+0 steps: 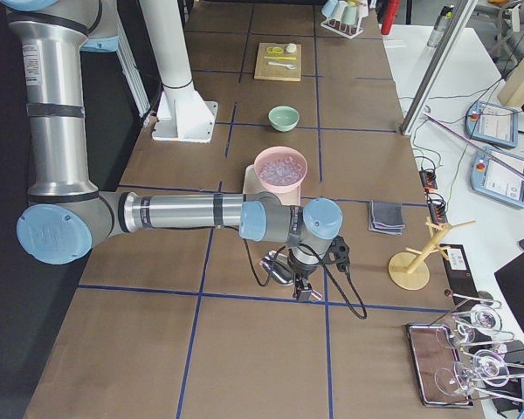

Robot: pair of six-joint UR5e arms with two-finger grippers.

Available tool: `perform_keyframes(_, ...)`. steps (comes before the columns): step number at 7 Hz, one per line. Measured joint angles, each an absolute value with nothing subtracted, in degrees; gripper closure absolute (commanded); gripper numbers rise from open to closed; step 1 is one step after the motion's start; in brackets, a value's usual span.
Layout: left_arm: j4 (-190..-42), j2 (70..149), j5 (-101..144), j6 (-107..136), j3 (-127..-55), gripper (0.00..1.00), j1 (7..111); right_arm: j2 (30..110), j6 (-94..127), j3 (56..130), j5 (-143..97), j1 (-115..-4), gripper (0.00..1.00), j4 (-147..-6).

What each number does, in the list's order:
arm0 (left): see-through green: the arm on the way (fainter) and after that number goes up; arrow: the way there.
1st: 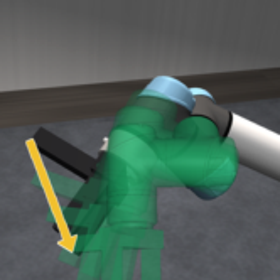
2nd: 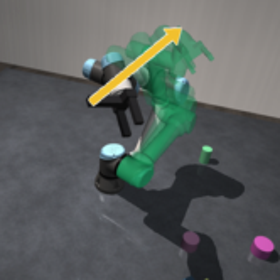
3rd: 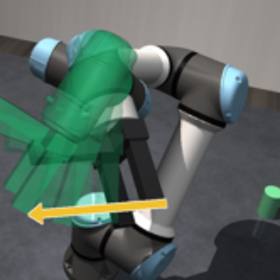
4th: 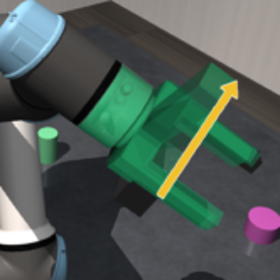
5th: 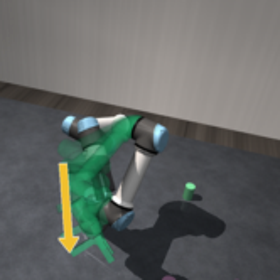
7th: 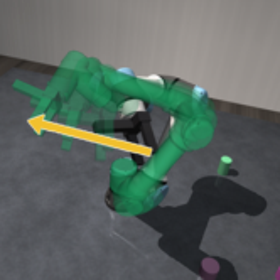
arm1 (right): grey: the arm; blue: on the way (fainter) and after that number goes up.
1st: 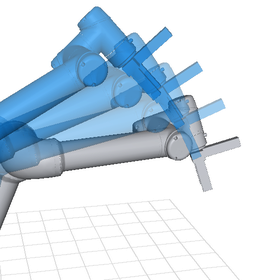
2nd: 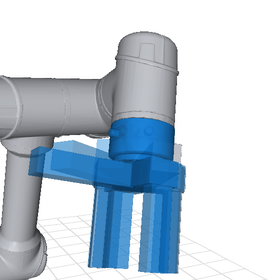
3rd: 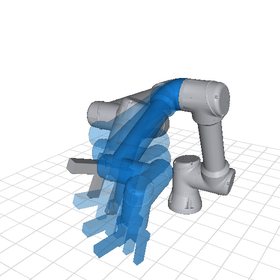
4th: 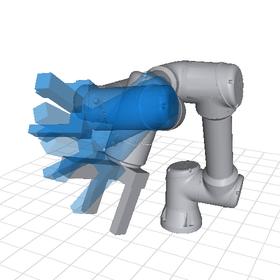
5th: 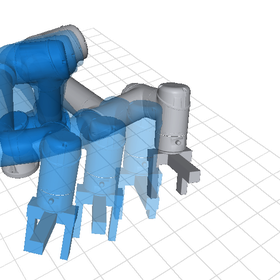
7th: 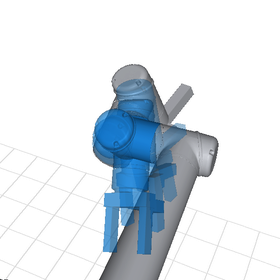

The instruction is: Put spoon and ice into bowl

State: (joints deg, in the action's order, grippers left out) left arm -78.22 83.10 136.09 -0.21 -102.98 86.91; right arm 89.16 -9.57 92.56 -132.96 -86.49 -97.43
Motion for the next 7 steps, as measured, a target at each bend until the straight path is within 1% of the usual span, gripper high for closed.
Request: perform_keyframes(7,-80.4,82.7,138.3,-0.6,-105.0,0.0,85.7,89.9,-9.3,93.2,-135.5,-86.2,0.01,-97.0)
